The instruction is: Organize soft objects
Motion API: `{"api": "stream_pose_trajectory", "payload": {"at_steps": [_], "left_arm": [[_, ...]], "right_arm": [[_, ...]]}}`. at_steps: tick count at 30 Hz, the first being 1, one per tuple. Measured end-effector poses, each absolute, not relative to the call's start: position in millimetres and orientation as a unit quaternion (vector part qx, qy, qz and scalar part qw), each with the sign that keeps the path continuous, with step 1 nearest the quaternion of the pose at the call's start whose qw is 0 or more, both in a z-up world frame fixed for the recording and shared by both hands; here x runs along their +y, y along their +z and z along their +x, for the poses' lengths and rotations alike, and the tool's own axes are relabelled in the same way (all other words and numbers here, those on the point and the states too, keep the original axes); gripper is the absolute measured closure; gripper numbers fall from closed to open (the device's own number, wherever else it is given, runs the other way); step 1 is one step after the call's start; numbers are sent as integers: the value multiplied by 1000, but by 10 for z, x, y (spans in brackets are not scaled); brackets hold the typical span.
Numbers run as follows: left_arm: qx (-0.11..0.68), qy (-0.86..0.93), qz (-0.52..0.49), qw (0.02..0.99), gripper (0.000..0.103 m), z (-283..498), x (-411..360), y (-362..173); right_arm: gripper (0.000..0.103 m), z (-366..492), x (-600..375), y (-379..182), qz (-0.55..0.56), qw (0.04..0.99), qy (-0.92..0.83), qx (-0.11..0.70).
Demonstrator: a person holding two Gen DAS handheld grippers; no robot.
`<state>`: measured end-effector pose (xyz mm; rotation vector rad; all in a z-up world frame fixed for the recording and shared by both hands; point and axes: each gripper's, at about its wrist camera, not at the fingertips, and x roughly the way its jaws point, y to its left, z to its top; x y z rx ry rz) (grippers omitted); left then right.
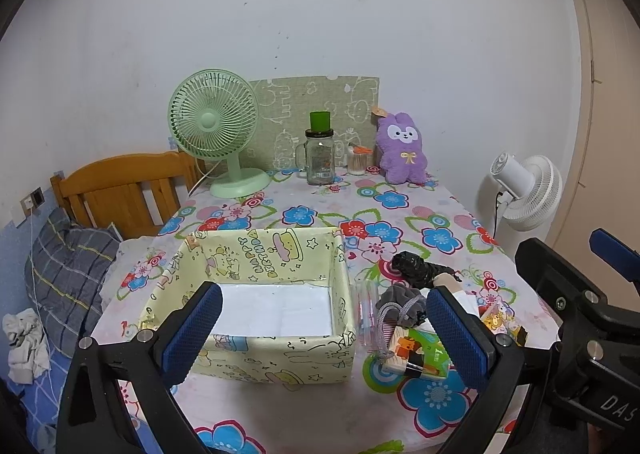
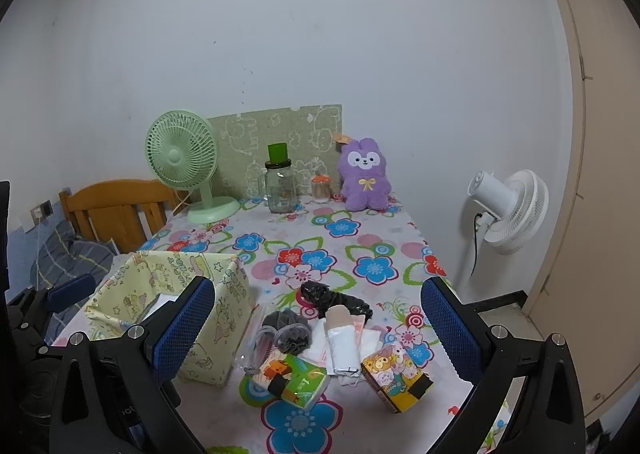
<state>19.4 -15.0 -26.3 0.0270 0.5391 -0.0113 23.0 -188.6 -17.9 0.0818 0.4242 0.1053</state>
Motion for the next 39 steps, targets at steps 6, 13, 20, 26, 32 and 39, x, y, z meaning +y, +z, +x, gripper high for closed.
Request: {"api": "stream_pose_trajectory", "payload": {"at_steps": [6, 13, 20, 26, 32, 39], "left_arm": [[259, 0, 13, 966, 0, 158, -145, -252], [255, -2, 10, 967, 0, 150, -174, -253], [255, -14, 11, 967, 0, 148, -235, -247], [254, -19, 1, 967, 0, 162, -315, -273], [250, -16, -1, 968, 0, 196, -432, -334], [260, -20, 2, 965, 0, 251, -617, -447]], "right_arm": [[0, 222, -1903, -169, 41, 976, 52, 210], [0, 194, -1925, -166, 34, 976, 50, 207], [0, 193, -1966, -167, 35, 976, 50, 208], [0, 221, -2053, -176, 35, 976, 56, 209], [0, 267, -2140, -224, 34, 974, 65, 214], [0, 331, -2293, -344, 40, 972, 69, 221]]}}
